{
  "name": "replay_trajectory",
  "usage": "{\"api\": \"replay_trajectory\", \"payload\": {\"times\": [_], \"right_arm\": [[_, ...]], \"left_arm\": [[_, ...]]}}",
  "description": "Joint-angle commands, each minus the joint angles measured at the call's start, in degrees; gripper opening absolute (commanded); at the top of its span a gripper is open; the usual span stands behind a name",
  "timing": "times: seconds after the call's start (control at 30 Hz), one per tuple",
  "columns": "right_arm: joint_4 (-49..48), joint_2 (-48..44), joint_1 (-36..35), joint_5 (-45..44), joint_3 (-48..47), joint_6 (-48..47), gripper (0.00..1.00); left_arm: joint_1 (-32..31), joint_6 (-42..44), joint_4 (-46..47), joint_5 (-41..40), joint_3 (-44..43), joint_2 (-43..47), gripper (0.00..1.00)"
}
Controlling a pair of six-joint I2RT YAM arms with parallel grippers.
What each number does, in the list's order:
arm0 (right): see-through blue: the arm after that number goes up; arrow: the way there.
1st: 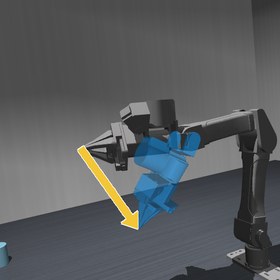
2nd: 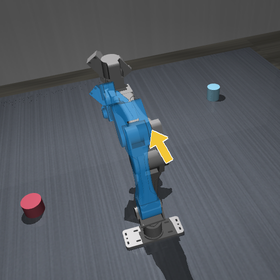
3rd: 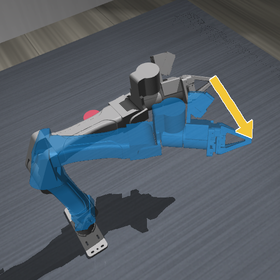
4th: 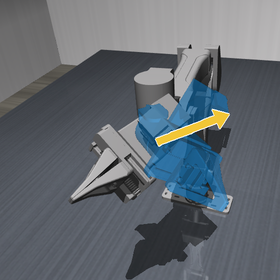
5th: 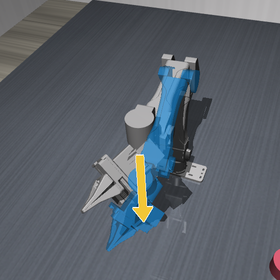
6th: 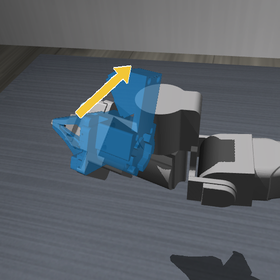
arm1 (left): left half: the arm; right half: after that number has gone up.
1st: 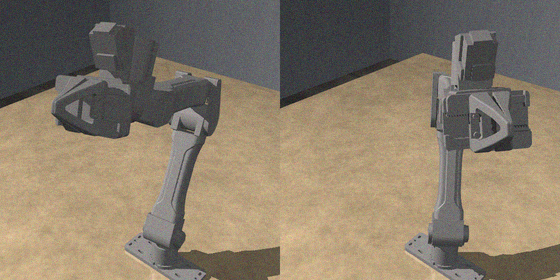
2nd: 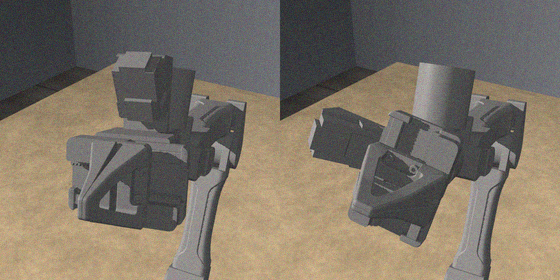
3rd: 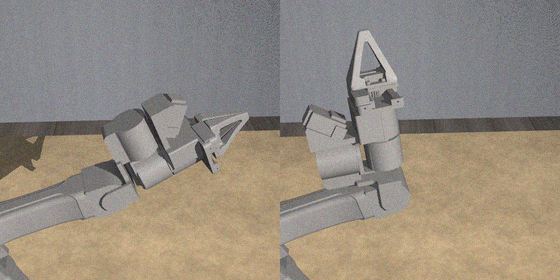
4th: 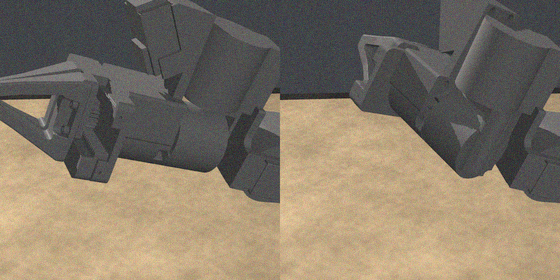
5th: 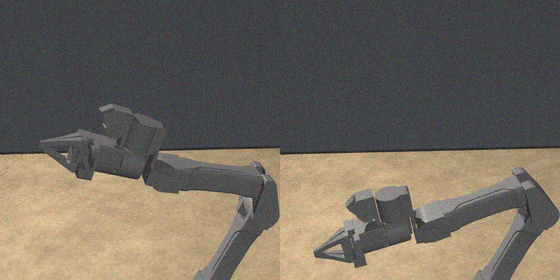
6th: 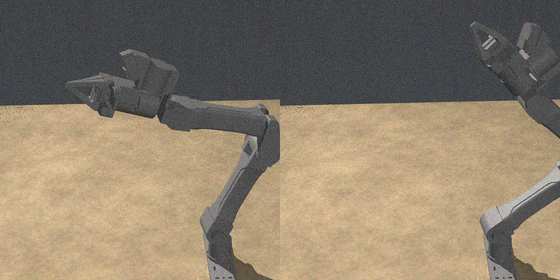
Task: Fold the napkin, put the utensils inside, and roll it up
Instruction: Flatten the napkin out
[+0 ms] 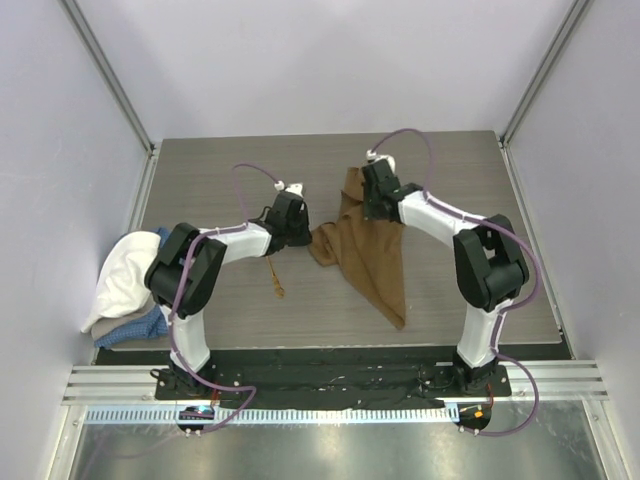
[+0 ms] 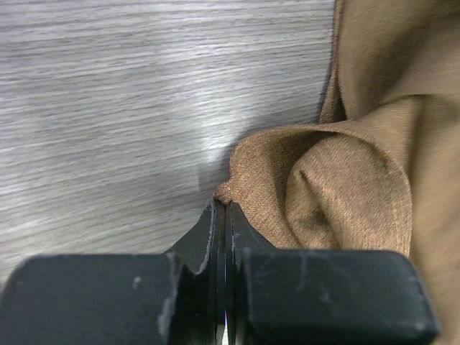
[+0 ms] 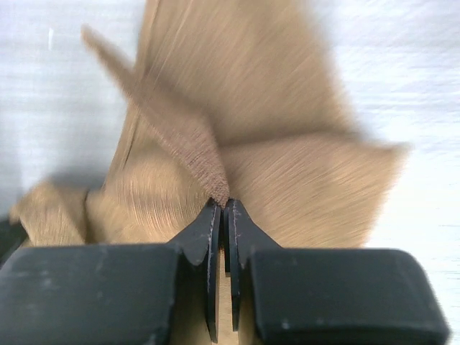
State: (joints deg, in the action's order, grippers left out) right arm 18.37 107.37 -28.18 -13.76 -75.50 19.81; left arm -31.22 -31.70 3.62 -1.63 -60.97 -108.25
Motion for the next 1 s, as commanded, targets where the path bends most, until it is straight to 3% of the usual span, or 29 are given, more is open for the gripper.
{"api": "replay_trajectory", "payload": {"times": [0.0, 0.13, 0.33, 0.4, 0.47, 0.5, 0.6, 0.73, 0.97], "right_arm": [[2.2, -6.8, 7.6, 1.6, -8.8, -3.6, 0.01], [5.9, -10.0, 15.5, 1.8, -16.3, -5.7, 0.01], [6.5, -7.3, 27.5, 2.1, -22.2, -7.3, 0.01], [8.9, -2.5, 30.4, 1.0, -24.4, -7.2, 0.15], [14.6, -0.2, 31.3, -0.3, -27.0, -6.6, 0.36], [15.2, -0.2, 31.3, 0.2, -25.9, -6.4, 0.53], [12.1, -5.8, 31.1, 7.2, -14.5, -3.1, 0.62], [6.4, -16.6, 28.3, 12.1, 5.3, 0.6, 0.62], [5.0, -19.9, 20.8, 6.7, 17.3, 1.2, 0.61]], "left_arm": [[3.7, 0.8, -3.4, -3.5, -3.1, 6.7, 0.0], [9.0, 1.3, -3.3, -4.9, -4.2, 15.3, 0.0], [9.9, 2.5, -0.3, -4.0, 1.5, 24.8, 0.0], [9.9, 1.4, 0.3, -2.2, 3.7, 25.2, 0.0], [9.9, 0.2, 0.1, -0.6, 6.0, 25.2, 0.0], [9.9, -0.1, 0.1, -0.1, 6.9, 25.2, 0.0], [9.9, -0.6, 0.2, 1.3, 10.1, 24.8, 0.0], [9.9, -0.6, 0.1, 2.8, 12.1, 23.9, 0.0], [9.8, -0.5, 0.2, 4.4, 12.6, 22.9, 0.0]]}}
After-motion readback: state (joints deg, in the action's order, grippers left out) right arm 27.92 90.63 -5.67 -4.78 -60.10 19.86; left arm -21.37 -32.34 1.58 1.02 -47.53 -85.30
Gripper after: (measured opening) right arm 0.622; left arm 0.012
